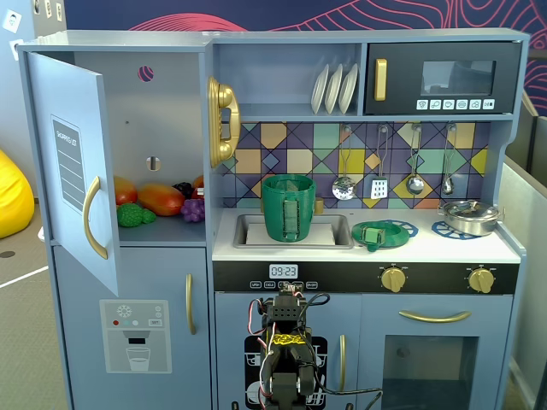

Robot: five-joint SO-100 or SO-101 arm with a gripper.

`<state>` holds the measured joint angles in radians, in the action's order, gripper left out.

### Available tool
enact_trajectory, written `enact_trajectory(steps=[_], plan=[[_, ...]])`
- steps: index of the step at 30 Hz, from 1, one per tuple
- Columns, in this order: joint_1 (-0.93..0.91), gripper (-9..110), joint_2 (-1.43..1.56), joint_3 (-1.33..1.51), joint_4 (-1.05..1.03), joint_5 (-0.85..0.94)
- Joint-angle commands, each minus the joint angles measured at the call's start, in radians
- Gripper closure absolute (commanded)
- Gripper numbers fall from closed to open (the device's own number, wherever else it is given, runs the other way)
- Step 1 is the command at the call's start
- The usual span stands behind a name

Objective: Pick up the lid from the counter and put it on the green recipient

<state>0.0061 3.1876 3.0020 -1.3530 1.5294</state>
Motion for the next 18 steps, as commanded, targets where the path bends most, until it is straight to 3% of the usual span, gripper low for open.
enact_trajectory(steps=[1, 14, 18], plan=[[-0.075, 101, -0.009, -0.005, -0.181, 0.014], [-0.092, 101, -0.009, -0.006, -0.160, 0.038], [-0.245, 101, -0.051, -0.063, 0.169, 0.193]])
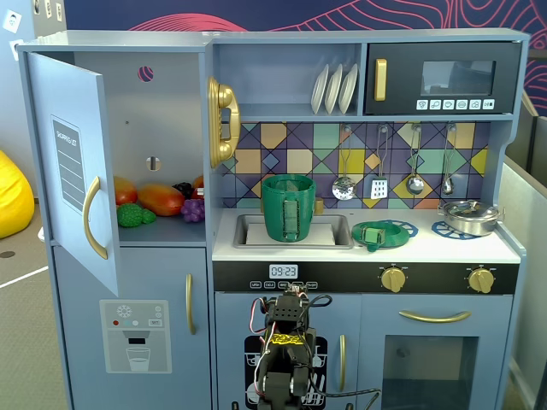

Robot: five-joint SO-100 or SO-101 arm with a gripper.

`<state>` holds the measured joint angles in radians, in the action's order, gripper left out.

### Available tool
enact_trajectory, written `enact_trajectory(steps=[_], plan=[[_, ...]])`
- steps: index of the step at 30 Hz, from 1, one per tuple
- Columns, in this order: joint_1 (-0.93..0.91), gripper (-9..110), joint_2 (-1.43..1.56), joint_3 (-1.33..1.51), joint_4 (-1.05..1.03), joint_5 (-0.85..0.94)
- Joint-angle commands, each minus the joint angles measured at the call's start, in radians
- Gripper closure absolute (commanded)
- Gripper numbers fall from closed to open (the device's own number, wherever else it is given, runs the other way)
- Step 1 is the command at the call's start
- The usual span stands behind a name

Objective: Pick up the lid from the counter and put it on the green recipient

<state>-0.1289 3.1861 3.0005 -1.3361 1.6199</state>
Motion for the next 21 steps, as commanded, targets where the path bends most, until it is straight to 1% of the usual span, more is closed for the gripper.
enact_trajectory(steps=[1, 4, 6, 9, 12, 16, 18, 21], plan=[[-0.141, 101, -0.077, -0.094, 0.264, 0.149], [-0.196, 101, -0.201, -0.221, 0.604, 0.080], [-0.245, 101, -0.287, -0.321, 0.738, 0.074], [-0.341, 101, -0.380, -0.443, 0.867, 0.112], [-0.431, 88, -0.437, -0.482, 1.006, 0.126], [-0.500, 63, -0.472, -0.480, 1.141, 0.077], [-0.514, 56, -0.485, -0.480, 1.190, 0.049], [-0.515, 51, -0.511, -0.482, 1.243, 0.029]])
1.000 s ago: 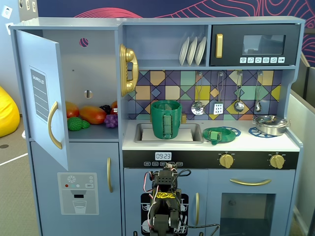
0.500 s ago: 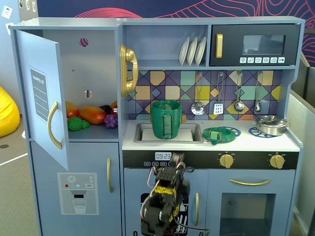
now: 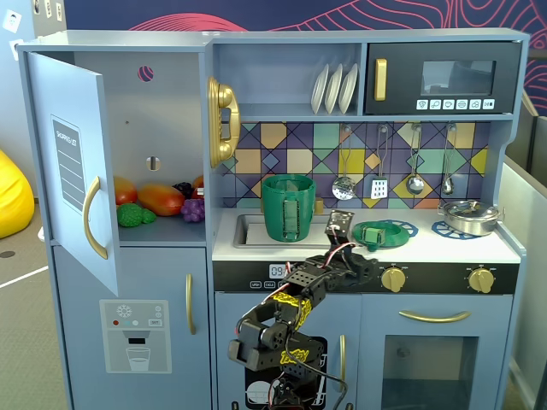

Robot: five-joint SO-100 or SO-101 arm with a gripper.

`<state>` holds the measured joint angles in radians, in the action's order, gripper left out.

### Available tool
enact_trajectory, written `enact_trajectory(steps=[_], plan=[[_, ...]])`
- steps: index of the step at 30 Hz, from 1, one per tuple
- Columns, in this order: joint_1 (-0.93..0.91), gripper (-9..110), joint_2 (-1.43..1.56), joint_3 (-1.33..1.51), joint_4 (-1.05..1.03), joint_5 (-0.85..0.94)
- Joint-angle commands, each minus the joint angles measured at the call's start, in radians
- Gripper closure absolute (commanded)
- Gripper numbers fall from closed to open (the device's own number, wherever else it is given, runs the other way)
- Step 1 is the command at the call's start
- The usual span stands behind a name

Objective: Pick up the lid from the counter and put it on the green recipient

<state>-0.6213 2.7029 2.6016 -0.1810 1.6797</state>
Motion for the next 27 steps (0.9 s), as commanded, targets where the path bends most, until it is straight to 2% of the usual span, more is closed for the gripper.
enact_trajectory(steps=[1, 7, 27], plan=[[-0.021, 50, -0.041, -0.087, 0.107, -0.032], [-0.037, 50, -0.184, -0.156, 0.232, -0.032], [0.028, 57, -0.607, -0.512, 0.316, -0.035]])
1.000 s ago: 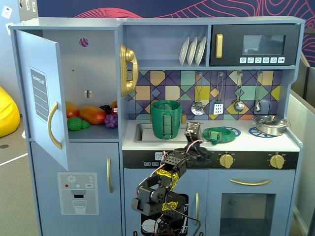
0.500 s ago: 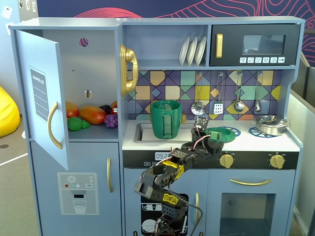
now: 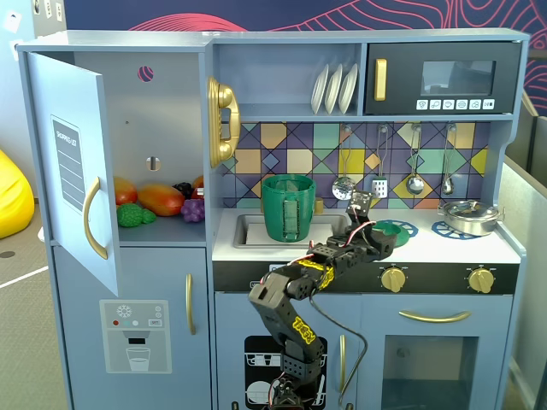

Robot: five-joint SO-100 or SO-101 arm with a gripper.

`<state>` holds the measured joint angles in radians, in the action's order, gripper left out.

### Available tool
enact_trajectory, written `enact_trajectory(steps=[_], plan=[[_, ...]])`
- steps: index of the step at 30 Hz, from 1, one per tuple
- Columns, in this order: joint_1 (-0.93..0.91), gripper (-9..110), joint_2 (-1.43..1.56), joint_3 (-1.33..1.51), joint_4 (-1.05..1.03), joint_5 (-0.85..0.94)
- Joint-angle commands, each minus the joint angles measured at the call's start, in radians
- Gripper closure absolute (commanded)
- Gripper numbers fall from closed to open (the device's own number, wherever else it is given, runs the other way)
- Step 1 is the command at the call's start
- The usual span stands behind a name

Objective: Pick up the lid from the counter and put it on the green recipient

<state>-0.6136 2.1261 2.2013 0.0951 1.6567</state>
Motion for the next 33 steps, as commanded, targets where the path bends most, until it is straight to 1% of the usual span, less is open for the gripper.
enact_trajectory(steps=[1, 17, 18, 19, 22, 23, 28, 33], plan=[[0.026, 58, -0.043, -0.123, 0.043, -0.012], [0.055, 64, -0.219, -0.213, 0.103, -0.009], [0.060, 68, -0.227, -0.216, 0.106, -0.003], [0.066, 74, -0.232, -0.216, 0.112, 0.000], [0.086, 99, -0.239, -0.204, 0.129, 0.029], [0.087, 102, -0.242, -0.199, 0.143, 0.028], [0.098, 102, -0.236, -0.179, 0.222, 0.009], [0.100, 102, -0.201, -0.241, 0.221, 0.017]])
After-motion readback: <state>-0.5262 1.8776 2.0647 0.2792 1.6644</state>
